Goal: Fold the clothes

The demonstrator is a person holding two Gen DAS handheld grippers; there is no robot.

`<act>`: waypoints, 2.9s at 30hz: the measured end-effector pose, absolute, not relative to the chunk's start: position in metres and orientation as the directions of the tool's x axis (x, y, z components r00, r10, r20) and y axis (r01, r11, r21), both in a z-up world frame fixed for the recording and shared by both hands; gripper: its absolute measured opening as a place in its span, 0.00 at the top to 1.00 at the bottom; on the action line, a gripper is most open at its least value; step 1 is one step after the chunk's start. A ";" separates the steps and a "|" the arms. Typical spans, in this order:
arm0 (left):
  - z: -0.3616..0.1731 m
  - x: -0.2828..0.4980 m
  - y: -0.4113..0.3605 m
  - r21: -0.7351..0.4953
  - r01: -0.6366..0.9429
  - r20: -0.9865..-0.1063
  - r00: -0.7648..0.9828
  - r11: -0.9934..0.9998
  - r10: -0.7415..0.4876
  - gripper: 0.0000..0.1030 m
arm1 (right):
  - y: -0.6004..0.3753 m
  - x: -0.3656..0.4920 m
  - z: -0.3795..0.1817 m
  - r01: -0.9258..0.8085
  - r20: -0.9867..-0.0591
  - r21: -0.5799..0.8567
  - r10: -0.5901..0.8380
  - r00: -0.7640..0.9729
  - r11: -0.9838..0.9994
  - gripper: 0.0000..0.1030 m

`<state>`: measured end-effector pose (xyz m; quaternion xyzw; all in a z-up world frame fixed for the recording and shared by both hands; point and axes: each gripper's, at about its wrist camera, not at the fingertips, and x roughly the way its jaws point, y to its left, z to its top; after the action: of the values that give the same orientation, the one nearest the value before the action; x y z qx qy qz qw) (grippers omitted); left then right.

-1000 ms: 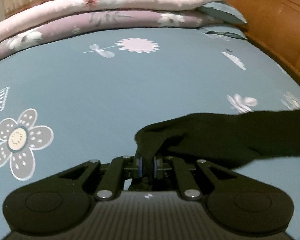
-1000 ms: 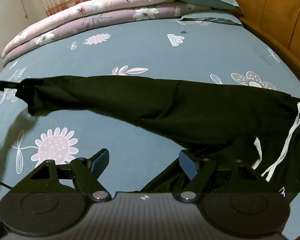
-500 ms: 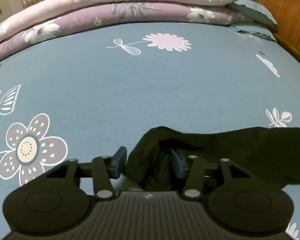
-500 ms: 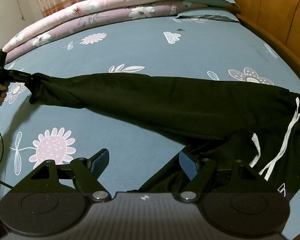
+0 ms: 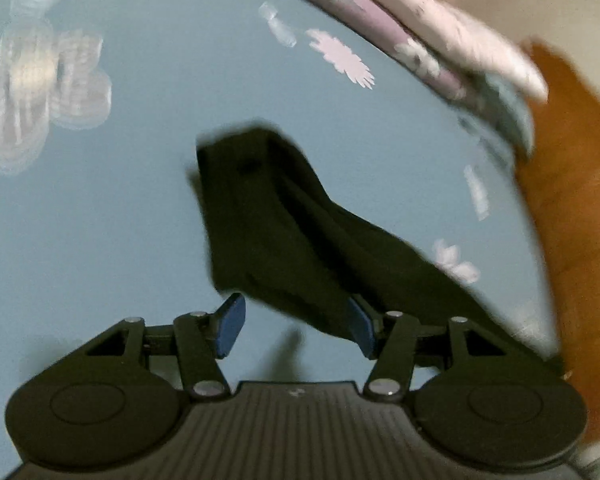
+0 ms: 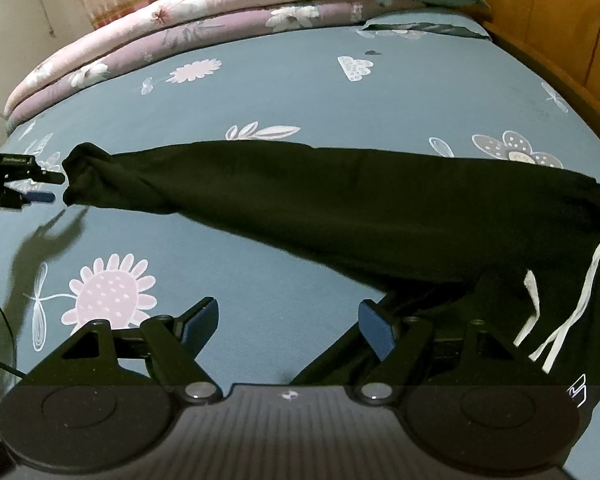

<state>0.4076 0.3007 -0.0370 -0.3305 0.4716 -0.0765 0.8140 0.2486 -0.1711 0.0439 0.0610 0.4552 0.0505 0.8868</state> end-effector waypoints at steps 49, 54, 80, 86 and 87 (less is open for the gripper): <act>-0.039 0.344 0.327 -0.335 -0.400 -0.769 0.640 0.853 -0.002 0.77 | -0.174 0.254 0.044 -0.047 -0.801 0.144 0.145 0.581 0.988 0.22; -0.019 0.342 0.325 -0.225 -0.353 -0.751 0.657 0.908 0.069 0.67 | -0.171 0.254 0.046 -0.055 -0.797 0.141 0.146 0.587 0.989 0.20; -0.031 0.440 0.309 -0.046 -0.208 -0.722 0.683 0.977 0.111 0.48 | -0.178 0.258 0.058 -0.015 -0.789 0.094 0.084 0.609 0.995 0.20; 0.010 0.423 0.249 -0.146 0.006 -0.674 0.731 0.989 -0.104 0.45 | -0.197 0.257 0.069 0.001 -0.758 0.079 0.059 0.650 0.997 0.34; 0.013 0.421 0.236 -0.164 0.049 -0.675 0.723 0.985 -0.148 0.44 | -0.201 0.258 0.071 -0.003 -0.757 0.079 0.062 0.651 0.997 0.45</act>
<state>0.4213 0.2362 0.0126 -0.0673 0.3683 -0.0534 0.9257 0.2577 -0.2010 0.0712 0.0351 0.4173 0.0180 0.9079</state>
